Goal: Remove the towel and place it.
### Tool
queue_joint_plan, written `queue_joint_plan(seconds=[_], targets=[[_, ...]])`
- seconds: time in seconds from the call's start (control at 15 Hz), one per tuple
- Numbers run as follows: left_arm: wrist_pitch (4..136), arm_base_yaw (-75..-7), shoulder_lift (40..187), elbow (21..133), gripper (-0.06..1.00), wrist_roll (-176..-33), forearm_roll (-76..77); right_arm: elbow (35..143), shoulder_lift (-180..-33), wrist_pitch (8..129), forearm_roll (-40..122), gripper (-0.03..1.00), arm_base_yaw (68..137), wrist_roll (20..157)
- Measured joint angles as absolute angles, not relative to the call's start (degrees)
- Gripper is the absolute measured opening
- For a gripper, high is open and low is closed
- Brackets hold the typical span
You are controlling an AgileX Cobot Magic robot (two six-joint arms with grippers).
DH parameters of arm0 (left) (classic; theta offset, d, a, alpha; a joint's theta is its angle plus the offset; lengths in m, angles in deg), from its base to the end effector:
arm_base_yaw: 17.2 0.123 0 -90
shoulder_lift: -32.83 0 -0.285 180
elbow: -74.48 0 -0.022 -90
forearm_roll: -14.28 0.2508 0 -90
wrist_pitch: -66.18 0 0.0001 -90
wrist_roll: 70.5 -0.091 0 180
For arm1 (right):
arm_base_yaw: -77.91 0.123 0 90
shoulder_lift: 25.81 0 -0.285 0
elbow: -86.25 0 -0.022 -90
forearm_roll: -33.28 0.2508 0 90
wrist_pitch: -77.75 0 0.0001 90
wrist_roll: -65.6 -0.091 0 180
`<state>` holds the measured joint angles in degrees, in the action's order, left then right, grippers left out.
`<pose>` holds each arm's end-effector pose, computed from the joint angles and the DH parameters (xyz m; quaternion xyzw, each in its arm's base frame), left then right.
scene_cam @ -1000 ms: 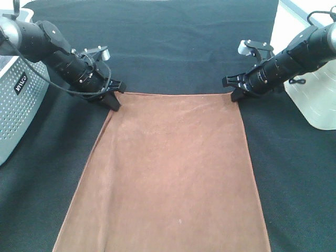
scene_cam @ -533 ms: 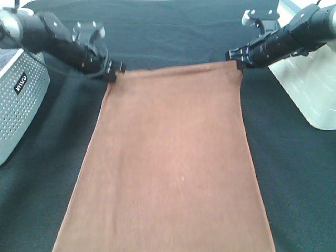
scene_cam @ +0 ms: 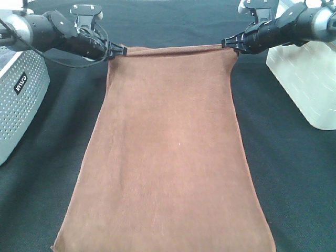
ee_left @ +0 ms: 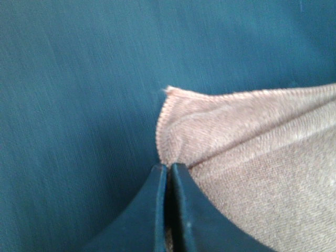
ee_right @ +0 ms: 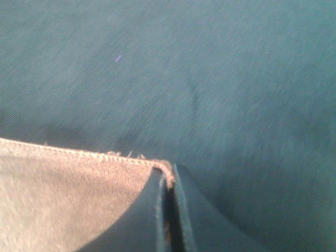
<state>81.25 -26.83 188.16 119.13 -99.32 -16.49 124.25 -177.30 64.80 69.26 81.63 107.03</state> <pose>0.5662 -0.1084 0.1239 0.0970 0.8750 -0.1024 0.4631 0.5620 0.0486 0.1287 -0.1066 0.8752 0.0483 0.4693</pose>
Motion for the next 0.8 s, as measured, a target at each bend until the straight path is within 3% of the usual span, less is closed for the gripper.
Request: queue_joint_plan(seconds=[0.4, 0.8], targets=[[78.2, -26.9, 198.2, 131.7, 0.00, -99.3, -16.8, 127.5, -181.5, 72.9, 69.3, 0.00, 82.1, 107.0], [75.4, -27.2, 201.0, 132.9, 0.00, -99.3, -17.7, 130.8, -187.1, 74.8, 69.1, 0.00, 82.3, 107.0]])
